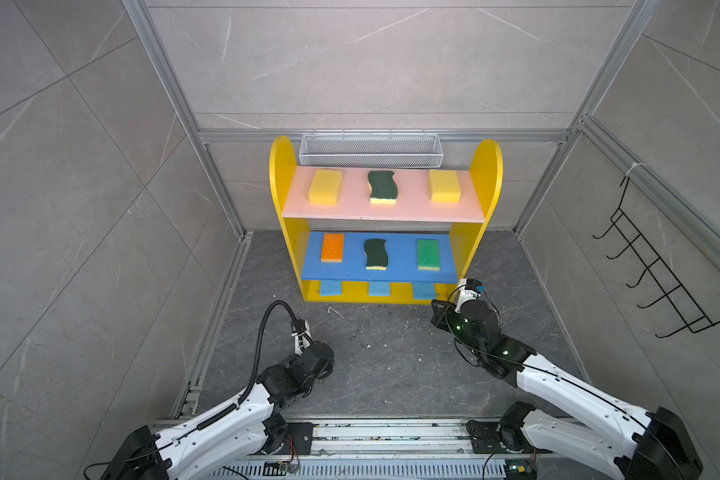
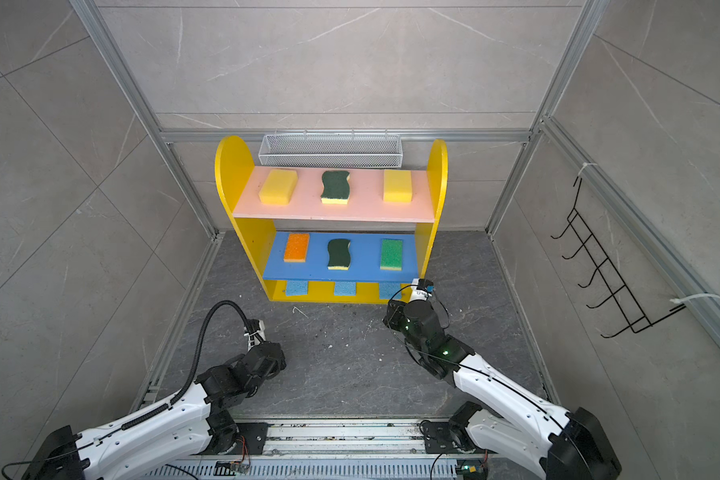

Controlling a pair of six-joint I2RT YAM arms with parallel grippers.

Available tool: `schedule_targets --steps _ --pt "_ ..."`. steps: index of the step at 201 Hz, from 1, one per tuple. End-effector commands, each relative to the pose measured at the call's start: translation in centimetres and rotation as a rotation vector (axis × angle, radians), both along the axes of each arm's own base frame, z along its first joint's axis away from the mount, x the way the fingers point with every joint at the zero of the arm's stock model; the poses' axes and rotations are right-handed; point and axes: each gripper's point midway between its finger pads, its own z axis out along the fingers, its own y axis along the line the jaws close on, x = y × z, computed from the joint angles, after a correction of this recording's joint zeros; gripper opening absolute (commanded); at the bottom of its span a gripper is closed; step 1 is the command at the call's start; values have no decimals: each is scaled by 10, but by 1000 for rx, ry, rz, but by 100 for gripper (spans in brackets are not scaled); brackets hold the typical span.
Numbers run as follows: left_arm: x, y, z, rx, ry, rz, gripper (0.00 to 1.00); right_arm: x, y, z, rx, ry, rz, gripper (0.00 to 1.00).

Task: Place and organize the cleaning sponges onto the shelf

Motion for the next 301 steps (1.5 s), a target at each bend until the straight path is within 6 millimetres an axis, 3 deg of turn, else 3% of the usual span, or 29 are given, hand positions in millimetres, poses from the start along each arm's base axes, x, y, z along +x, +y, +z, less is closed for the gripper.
schedule_targets --steps 1,39,127,181,301 --pt "3 4 14 29 -22 7 24 -19 -23 -50 -111 142 -17 4" --pt "2 4 13 9 -10 20 24 -20 -14 -80 49 201 2 2" --pt "5 2 11 17 -7 26 24 10 -15 -132 241 271 -28 0" --pt "10 -3 7 40 4 24 24 29 -4 -138 340 257 -36 0" --pt "15 -8 7 54 10 20 24 59 -2 -166 605 211 -165 0"
